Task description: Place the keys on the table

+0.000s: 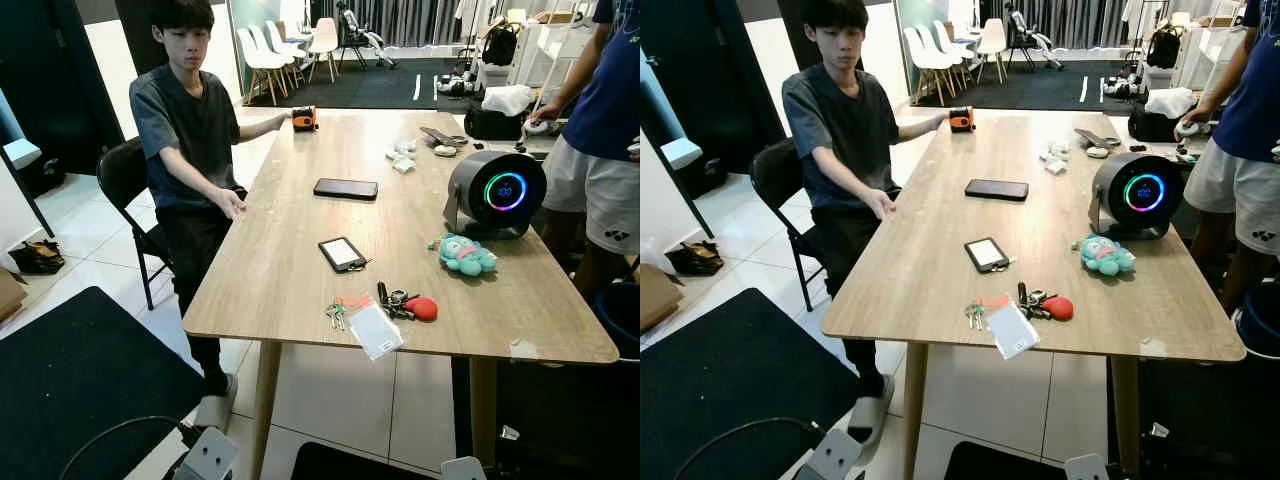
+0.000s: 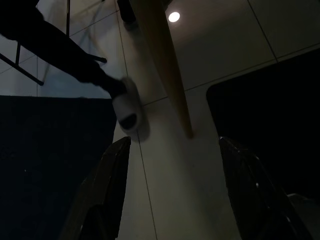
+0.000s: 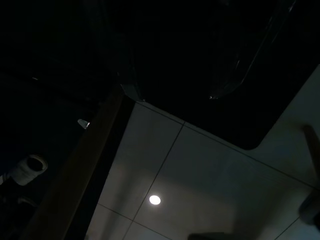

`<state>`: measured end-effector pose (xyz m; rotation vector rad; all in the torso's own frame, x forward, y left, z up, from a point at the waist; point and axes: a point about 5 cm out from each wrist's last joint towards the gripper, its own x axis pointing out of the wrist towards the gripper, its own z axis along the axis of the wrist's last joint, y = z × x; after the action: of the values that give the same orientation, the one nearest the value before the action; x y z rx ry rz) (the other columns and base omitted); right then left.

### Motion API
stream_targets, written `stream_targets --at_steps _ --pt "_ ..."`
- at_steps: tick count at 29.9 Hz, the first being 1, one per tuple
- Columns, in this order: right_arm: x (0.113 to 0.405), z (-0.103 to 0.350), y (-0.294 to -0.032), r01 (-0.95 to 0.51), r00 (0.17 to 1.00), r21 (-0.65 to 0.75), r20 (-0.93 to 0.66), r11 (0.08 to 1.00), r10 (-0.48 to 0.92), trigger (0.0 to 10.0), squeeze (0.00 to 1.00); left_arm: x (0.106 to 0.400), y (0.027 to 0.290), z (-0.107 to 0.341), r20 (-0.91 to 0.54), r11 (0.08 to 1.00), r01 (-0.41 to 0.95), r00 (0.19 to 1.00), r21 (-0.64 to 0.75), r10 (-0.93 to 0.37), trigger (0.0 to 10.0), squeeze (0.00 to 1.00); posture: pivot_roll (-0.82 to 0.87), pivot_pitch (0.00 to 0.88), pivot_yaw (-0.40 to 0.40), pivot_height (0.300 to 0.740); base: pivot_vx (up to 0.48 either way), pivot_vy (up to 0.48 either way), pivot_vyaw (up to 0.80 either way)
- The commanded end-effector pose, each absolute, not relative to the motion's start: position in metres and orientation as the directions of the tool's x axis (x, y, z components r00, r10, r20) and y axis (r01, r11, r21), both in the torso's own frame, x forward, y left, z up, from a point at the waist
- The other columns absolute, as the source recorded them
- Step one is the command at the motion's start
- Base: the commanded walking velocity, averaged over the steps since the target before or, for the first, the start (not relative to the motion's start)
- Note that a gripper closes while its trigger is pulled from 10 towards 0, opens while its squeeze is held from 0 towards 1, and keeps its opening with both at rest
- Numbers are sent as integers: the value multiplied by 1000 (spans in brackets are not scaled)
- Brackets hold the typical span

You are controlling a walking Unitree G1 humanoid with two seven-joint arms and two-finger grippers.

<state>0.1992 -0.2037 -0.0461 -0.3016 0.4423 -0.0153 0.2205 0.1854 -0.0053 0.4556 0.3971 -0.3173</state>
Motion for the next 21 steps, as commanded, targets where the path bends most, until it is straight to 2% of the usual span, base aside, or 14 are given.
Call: stream_targets --at_steps 1,13,21 --pt "194 -50 -201 -58 896 -282 -437 958 -75 10000 0 217 187 -9 -458 847 389 866 363 -201 10000 0 91 116 87 740 0 0 0" --pt "193 -51 -200 -59 894 -283 -443 957 -76 10000 0 217 189 -10 -465 841 397 861 367 -204 10000 0 92 120 86 740 0 0 0" --pt "194 -51 -200 -60 894 -283 -441 957 -74 10000 0 219 188 -11 -469 830 405 860 383 -203 10000 0 94 119 86 740 0 -435 0"
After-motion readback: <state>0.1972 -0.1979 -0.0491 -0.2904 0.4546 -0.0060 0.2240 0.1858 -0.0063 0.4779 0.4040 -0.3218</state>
